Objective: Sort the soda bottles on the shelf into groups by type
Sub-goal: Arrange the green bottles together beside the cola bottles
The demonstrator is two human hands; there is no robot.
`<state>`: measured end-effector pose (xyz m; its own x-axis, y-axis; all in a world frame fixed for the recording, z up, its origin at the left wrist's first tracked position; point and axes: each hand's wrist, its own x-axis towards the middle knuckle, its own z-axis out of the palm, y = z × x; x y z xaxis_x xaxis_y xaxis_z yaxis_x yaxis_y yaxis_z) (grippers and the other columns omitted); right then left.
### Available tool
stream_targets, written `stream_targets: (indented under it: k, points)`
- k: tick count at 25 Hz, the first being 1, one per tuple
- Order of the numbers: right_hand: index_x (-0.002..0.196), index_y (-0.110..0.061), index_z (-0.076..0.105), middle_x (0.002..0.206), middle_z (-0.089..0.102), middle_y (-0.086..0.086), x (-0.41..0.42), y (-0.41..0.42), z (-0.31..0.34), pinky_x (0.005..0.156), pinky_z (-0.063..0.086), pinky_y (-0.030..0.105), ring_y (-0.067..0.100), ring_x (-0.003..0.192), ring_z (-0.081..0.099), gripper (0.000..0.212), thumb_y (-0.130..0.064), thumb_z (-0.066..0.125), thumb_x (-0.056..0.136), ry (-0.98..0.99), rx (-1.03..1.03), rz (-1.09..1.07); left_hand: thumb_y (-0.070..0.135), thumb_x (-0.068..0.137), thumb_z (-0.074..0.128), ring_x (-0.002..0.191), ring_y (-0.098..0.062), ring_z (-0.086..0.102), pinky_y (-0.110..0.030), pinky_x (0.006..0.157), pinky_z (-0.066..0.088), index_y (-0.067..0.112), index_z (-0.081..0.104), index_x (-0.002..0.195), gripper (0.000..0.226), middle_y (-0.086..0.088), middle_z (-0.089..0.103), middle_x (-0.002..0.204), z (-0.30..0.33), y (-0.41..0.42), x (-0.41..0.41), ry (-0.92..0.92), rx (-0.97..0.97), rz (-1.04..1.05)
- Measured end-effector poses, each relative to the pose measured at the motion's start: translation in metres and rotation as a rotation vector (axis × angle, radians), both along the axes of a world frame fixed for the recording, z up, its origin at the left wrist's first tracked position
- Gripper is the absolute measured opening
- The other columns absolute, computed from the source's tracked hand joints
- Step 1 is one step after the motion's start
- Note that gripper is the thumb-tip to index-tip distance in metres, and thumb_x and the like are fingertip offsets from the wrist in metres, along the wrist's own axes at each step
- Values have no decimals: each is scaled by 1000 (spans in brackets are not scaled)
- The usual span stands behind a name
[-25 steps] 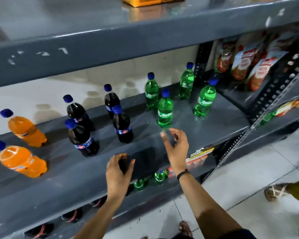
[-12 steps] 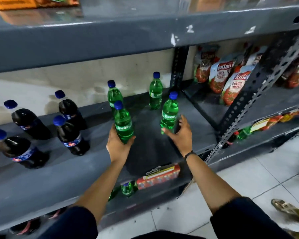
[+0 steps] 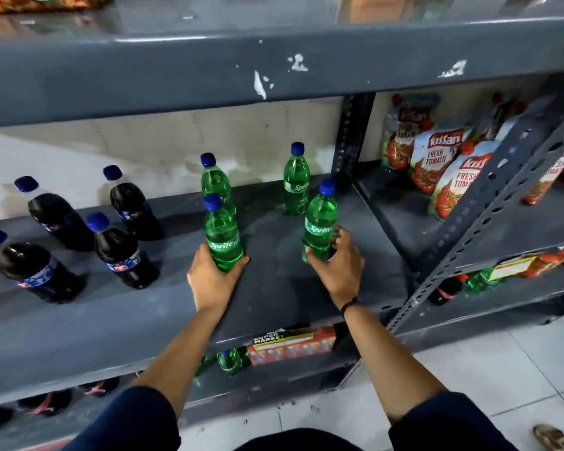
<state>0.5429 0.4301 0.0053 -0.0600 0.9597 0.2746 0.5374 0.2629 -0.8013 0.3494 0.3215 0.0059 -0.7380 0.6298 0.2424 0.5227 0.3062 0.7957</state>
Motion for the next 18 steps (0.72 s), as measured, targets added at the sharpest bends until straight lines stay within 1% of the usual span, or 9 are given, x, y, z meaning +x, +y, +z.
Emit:
stream_targets:
  k: [4,6,9,11,14,18]
  points:
    - [121,-18,47,113,65,2,3,-1,-2,92,37,45,28,109,56,63,-36,76,68,-9,3,19,36,64,82,96,-34,60,-45,82,50,9,52,102,56,-16,65,101,2,-1,1,-27,-1,-8]
    - [122,-17,46,116,64,4,4,-3,-1,93,37,45,30,113,54,65,-38,76,69,-17,13,30,35,64,82,95,-33,60,-44,82,50,9,52,102,55,-15,65,101,4,-2,2,-25,-6,-8]
    - [124,-14,45,120,60,8,1,-6,5,91,41,48,31,116,52,79,-56,76,64,-75,16,25,36,65,81,95,-33,60,-45,82,50,8,52,103,56,-16,65,101,6,-4,3,-20,-9,-12]
    - [122,-12,46,119,60,10,-3,-5,10,88,42,48,33,114,52,84,-63,75,61,-127,9,-1,36,66,81,95,-33,60,-46,82,50,7,51,103,56,-16,65,101,7,-5,3,-11,-14,-21]
    - [121,-12,46,116,62,9,-4,-2,10,89,41,46,34,112,52,76,-55,75,65,-140,-21,-15,37,66,81,95,-33,60,-46,82,51,7,51,104,57,-16,65,102,7,-5,3,-5,-20,-29]
    - [117,-12,47,109,64,9,0,-5,6,87,40,44,34,106,53,66,-46,76,68,-125,1,-10,38,67,80,95,-32,60,-44,82,50,8,50,104,56,-15,65,102,6,-6,2,1,-22,-34]
